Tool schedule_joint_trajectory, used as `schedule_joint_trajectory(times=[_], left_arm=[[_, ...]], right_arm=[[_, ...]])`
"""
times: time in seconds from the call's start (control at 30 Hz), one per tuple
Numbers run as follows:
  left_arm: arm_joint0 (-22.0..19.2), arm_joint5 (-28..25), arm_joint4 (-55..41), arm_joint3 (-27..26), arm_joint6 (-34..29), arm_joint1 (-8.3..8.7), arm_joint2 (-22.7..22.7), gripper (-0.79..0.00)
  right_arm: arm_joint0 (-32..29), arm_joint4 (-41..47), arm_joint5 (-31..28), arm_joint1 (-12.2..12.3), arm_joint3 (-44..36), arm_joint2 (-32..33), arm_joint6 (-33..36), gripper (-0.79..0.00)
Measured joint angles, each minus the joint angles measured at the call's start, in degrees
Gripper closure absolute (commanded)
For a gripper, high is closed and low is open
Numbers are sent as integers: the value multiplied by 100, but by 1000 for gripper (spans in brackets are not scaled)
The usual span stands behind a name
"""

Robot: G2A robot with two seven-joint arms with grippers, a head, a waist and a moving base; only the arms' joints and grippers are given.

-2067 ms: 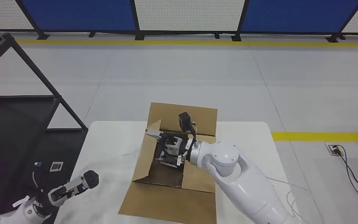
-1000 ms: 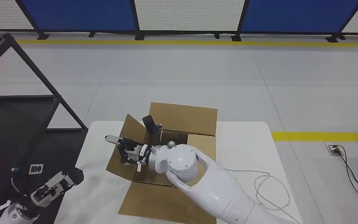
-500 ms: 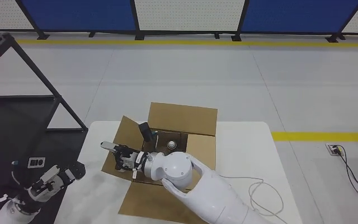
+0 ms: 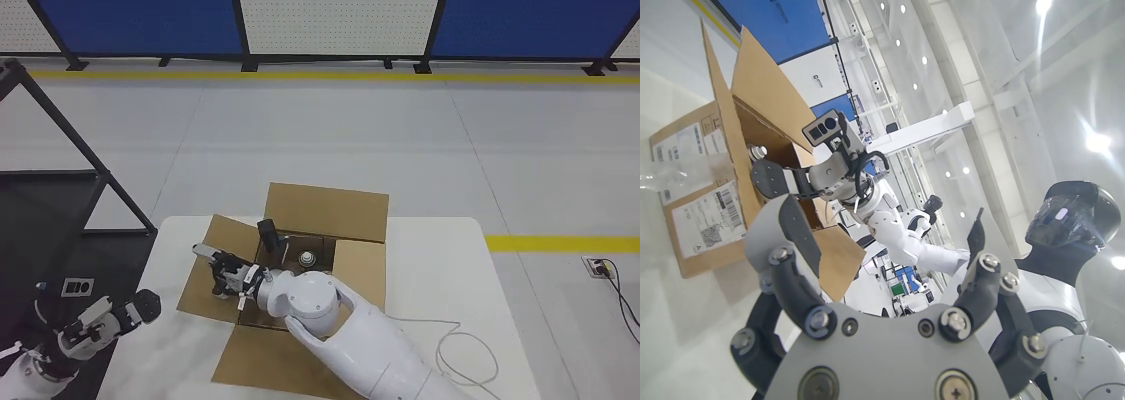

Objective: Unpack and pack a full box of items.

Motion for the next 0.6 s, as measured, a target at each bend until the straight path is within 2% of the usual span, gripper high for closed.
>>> schedule_joint_trajectory(times=[0.27,0.6], left_arm=[[-246,152,322,171,270,-32,343,-785],[-470,163,809,341,606,-69,690,-785]], right_arm=[[-103,-127,-64,-62,65,211,-132,-785],[-512,-563,-143,83,-437,689,-4,-785]])
